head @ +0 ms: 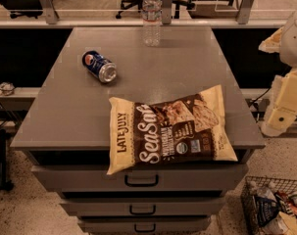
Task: Place pepsi can upright
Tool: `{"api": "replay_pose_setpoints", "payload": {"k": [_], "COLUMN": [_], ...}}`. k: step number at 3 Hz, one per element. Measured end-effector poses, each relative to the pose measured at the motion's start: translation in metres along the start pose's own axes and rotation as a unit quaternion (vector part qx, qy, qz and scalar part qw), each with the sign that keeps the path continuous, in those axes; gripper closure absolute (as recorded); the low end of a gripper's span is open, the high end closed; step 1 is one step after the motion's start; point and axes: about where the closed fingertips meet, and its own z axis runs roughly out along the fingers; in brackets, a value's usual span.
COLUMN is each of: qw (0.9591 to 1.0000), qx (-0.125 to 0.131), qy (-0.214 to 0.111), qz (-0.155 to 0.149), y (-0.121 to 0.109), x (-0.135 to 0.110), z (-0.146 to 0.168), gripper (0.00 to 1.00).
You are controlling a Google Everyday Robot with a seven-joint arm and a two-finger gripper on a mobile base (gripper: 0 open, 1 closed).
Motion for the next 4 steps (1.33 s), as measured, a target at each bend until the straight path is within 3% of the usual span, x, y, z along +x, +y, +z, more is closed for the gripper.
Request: {"api": "replay_pose_setpoints", "payload": {"k": [1, 2, 4], "qw": [1.0000, 0.9996, 0.9935], "qx": [0.000, -0.010, -0.053], "qy": [0.000, -0.024, -0.101], "qz": [0.000, -0.011, -0.008], "y": [0.000, -0.013, -0.061], "x": [0.000, -0.021, -0.118], "z": [0.000, 0.020, 0.103], "gripper": [0.00, 0.00, 0.00]}}
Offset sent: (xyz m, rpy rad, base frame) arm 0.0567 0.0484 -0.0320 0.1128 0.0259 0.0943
